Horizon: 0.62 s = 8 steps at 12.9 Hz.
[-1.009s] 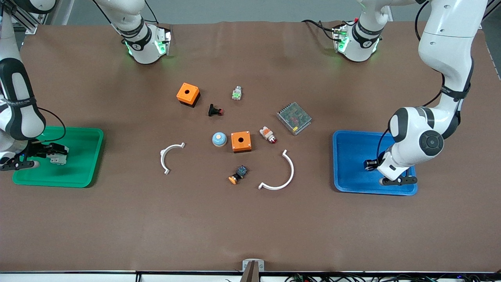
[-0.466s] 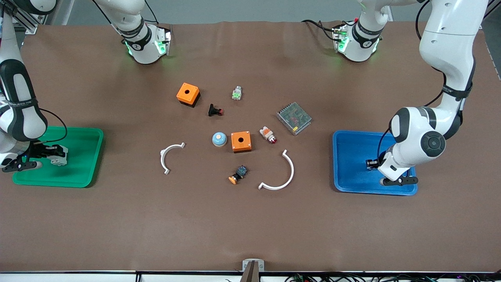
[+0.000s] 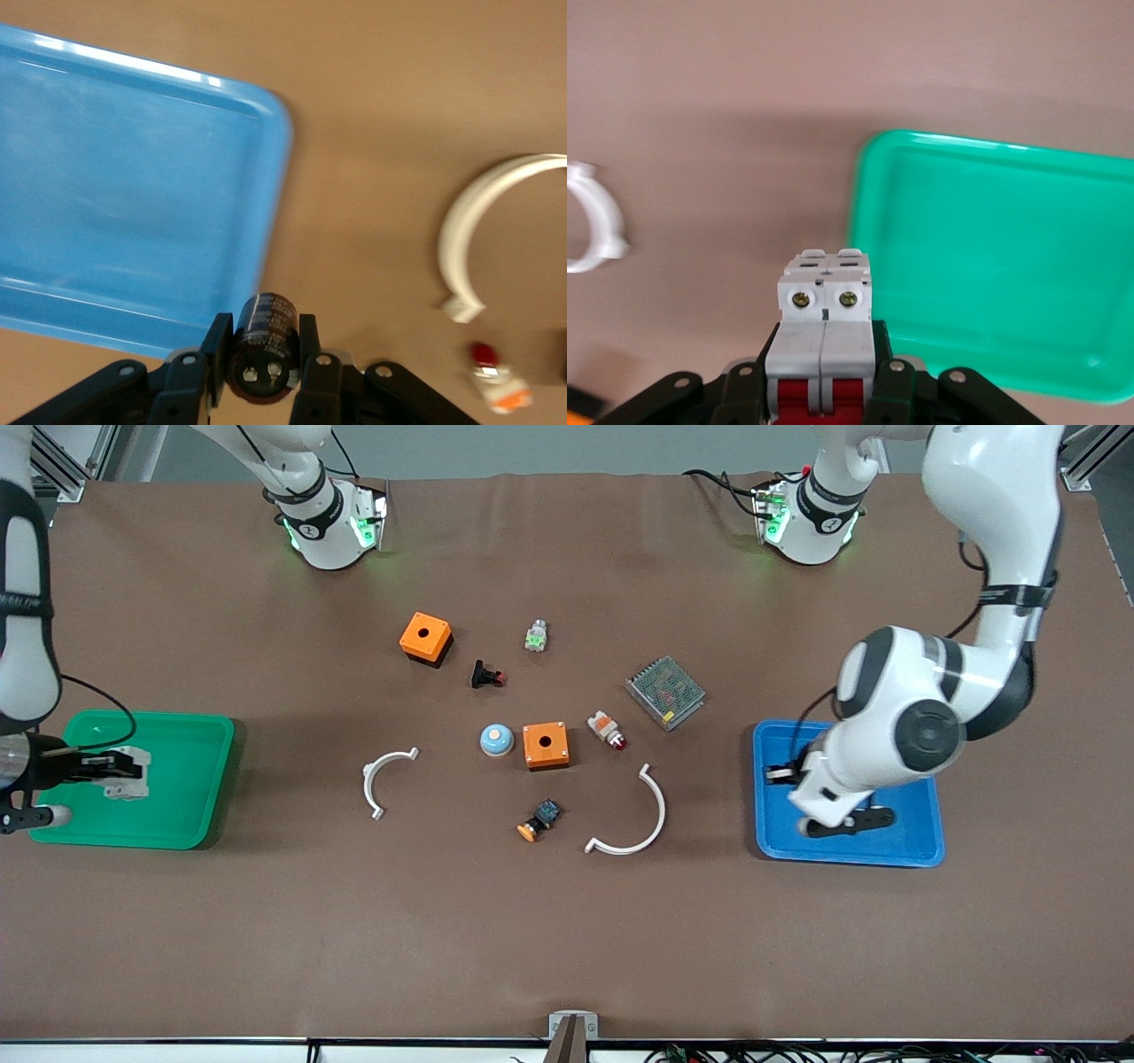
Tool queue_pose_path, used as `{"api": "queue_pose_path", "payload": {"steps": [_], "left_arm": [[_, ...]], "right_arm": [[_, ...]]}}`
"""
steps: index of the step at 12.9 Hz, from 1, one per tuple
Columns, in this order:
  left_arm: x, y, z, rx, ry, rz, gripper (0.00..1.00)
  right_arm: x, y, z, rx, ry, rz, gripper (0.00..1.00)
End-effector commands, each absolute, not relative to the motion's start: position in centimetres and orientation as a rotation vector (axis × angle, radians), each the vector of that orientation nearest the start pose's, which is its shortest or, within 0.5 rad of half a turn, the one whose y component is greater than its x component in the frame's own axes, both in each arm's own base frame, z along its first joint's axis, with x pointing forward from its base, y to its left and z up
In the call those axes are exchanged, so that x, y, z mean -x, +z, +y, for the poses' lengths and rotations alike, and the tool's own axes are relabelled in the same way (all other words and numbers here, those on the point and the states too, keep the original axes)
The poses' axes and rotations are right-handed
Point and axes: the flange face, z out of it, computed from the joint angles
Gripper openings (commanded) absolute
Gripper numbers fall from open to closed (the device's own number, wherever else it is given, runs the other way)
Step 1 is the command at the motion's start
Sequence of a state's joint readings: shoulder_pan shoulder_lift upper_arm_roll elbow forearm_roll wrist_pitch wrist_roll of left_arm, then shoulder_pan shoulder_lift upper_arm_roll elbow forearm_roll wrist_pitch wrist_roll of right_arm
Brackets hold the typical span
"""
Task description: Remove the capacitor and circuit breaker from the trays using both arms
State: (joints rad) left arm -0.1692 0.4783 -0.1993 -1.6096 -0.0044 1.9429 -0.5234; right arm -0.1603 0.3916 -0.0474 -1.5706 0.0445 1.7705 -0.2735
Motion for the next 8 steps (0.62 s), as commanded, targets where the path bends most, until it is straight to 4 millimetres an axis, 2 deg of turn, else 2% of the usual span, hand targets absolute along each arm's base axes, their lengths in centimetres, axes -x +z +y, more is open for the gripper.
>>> {"api": "queue_pose_path", "payload": {"steps": [1,2,3,5,7,8], "left_arm": [[-63.6,31.3,-29.7,3.126,0.304,-0.414,0.21],[-63.7,30.8,-32.2,3.118,0.295,-0.478,0.21],[-63.2,30.2,-35.6,3.108,0.276,-0.514,0.22],[-62.8,28.0,-39.2,3.089,0.266,-0.573,0.22],[-62.4,25.5,-41.2,3.069,0.236,-0.644,0.22],[-62.5,24.2,-41.4,3.063,0.218,-0.664,0.22]], "right_arm": [[-63.6,39.1,-3.8,3.053,0.328,0.042,0.02],[-63.7,38.1,0.1,3.024,0.309,0.082,0.02],[-63.5,37.3,3.2,3.025,0.286,0.140,0.02],[-63.0,35.9,10.6,3.049,0.228,0.239,0.02],[-62.5,34.8,16.0,3.054,0.161,0.268,0.02],[-62.1,33.5,18.7,3.058,0.139,0.294,0.02]]}}
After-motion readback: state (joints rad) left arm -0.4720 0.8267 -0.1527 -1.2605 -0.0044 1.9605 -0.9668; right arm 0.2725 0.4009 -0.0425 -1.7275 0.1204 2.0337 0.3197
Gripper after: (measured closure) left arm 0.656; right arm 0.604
